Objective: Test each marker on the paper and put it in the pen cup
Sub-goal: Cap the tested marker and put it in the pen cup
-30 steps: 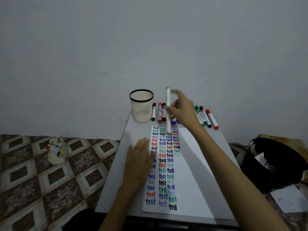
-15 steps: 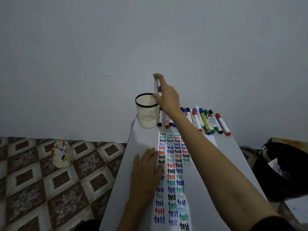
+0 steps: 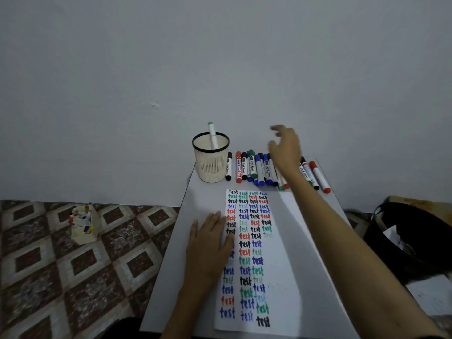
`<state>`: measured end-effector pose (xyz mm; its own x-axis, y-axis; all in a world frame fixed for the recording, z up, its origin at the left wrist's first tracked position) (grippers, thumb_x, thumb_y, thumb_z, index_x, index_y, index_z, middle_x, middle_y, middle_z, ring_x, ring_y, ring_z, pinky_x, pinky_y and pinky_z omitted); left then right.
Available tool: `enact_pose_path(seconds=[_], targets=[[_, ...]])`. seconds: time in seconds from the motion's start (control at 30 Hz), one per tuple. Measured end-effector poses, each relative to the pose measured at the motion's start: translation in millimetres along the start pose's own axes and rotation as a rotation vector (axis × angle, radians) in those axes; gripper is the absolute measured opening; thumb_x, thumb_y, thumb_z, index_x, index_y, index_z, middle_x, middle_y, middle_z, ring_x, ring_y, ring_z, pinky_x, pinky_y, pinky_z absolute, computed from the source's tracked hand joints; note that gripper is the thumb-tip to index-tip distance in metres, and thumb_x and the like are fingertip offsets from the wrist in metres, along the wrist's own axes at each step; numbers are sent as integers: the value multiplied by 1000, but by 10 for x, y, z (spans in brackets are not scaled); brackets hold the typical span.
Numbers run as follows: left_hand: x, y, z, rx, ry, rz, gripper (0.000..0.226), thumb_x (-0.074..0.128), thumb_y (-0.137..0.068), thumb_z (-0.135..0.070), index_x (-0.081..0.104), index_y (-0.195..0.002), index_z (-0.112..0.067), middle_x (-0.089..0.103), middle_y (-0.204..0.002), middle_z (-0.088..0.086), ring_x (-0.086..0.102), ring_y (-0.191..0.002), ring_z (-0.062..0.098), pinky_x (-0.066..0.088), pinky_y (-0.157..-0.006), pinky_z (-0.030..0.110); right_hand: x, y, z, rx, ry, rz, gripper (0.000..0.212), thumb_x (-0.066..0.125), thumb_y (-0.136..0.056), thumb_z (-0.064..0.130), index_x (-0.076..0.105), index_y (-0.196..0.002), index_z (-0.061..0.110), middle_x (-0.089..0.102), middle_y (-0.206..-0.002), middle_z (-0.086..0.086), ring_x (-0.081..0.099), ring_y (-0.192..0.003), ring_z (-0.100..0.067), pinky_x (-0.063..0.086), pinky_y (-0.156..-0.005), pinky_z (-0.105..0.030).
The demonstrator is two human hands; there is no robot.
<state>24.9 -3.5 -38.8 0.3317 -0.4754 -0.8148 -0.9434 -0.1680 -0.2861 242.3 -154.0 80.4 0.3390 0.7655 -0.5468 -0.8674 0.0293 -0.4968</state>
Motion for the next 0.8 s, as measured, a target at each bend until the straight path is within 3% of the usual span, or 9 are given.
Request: enact_pose_path(seconds=[0.13, 0.23, 0.3, 0.43, 0.53, 0.6, 0.67, 0.73, 0.8], targets=[[3, -6, 2, 8, 0, -14, 60, 30, -89, -49, 34, -142, -21, 29, -150, -7, 17, -140, 3, -5, -115, 28, -579, 136, -926, 373, 194, -157, 41, 58, -82, 4, 63, -121, 14, 63, -120, -13, 58, -111, -31, 48, -90, -38], [12, -5, 1, 9, -3, -17, 64, 26, -88, -55, 35, -141, -21, 31, -150, -6, 19, -140, 4, -4, -115, 29, -800, 367, -1385, 557, 240, -91, 38, 61, -82, 15, 65, -120, 14, 65, -120, -14, 56, -115, -36, 46, -95, -43], [9, -10, 0, 8, -4, -24, 73, 18, -82, -60, 37, -141, -21, 32, -150, -6, 21, -139, 5, -4, -114, 28, -820, 503, -1513, 595, 251, -25, 33, 64, -82, 22, 70, -113, 13, 67, -113, -15, 58, -108, -36, 48, -89, -41], [15, -20, 3, 6, -16, -20, 65, 25, -86, -54, 36, -141, -21, 32, -150, -5, 22, -139, 6, -4, -114, 28, -776, 631, -1532, 586, 212, -28, 26, 69, -82, 31, 76, -98, 12, 70, -93, -13, 58, -82, -29, 46, -69, -31], [15, -11, 12, 3, -8, -14, 65, 25, -86, -55, 36, -141, -22, 32, -149, -6, 22, -139, 6, -3, -115, 30, -821, 712, -1420, 539, 235, -115, 26, 65, -83, 25, 73, -101, 8, 69, -95, -16, 59, -84, -31, 41, -68, -29], [22, -11, 18, 7, -15, -8, 63, 26, -87, -54, 36, -141, -22, 32, -150, -6, 22, -139, 6, -3, -115, 30, -911, 776, -1311, 494, 113, -262, 25, 62, -87, 20, 67, -106, 5, 68, -102, -16, 62, -94, -32, 40, -71, -29], [32, -21, 27, 6, -14, -4, 63, 26, -87, -53, 36, -141, -22, 31, -150, -6, 21, -139, 6, -3, -115, 30, -970, 841, -1181, 415, -180, -397, 20, 60, -90, 16, 60, -108, 6, 65, -103, -11, 63, -95, -26, 47, -72, -28], [37, -13, 22, 9, -10, -8, 67, 22, -86, -58, 36, -141, -22, 31, -150, -6, 21, -139, 6, -3, -116, 30, -1012, 929, -1040, 326, -498, -456, 9, 58, -92, 16, 56, -101, 18, 64, -102, -5, 66, -94, -23, 58, -75, -41], [42, -2, 14, 12, -1, -11, 75, 14, -82, -63, 34, -142, -22, 32, -150, -5, 21, -139, 6, -2, -116, 31, -1019, 1074, -881, 307, -774, -446, 12, 55, -96, 15, 50, -94, 26, 65, -108, -12, 70, -92, -25, 61, -69, -41]])
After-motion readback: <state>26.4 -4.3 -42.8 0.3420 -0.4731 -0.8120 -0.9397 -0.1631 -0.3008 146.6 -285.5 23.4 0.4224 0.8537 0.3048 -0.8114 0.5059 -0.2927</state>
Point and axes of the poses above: each hand's wrist, its own y-axis away from the middle knuckle, its own x-axis out of the palm, z = x × y, the point moved 5 cm from there along -y, towards the middle knuckle
